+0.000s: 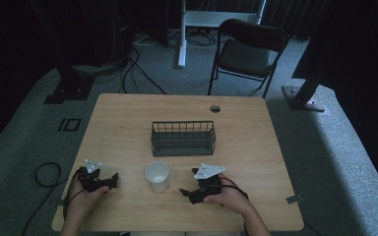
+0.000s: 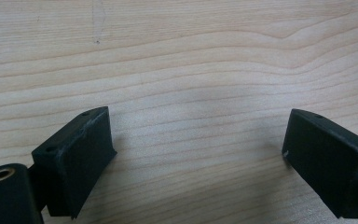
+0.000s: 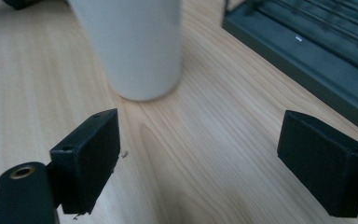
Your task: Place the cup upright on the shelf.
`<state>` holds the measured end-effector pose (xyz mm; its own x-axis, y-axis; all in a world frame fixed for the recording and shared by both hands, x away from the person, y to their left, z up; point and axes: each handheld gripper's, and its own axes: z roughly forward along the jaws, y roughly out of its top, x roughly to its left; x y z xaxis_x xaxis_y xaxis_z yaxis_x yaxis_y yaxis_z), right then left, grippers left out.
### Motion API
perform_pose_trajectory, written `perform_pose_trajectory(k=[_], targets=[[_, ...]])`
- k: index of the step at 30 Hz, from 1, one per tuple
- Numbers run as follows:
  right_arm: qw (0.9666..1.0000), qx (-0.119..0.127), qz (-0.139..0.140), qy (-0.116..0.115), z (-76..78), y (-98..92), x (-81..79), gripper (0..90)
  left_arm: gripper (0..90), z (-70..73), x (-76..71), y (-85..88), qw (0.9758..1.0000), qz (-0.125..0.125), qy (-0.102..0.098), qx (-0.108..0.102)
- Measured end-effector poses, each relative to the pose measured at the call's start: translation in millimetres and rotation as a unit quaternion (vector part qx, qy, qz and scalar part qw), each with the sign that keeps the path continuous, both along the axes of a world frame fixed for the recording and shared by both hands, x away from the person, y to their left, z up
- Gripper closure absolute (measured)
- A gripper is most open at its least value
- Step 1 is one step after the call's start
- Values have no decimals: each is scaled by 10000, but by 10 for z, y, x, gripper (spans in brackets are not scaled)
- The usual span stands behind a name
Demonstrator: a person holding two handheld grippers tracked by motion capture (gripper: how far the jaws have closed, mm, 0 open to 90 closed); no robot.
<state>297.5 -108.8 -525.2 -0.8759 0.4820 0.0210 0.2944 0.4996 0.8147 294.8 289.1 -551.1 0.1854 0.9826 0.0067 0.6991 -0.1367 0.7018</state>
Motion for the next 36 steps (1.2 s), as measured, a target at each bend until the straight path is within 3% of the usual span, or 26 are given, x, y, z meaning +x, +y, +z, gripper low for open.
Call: perform_pose_trajectory(k=[19, 36], targets=[[9983, 312, 488, -107, 78, 460, 21, 126, 89, 0, 0, 0, 10000, 0, 0, 0], [9967, 497, 595, -258, 109, 723, 74, 124, 89, 0, 0, 0, 10000, 0, 1, 0]])
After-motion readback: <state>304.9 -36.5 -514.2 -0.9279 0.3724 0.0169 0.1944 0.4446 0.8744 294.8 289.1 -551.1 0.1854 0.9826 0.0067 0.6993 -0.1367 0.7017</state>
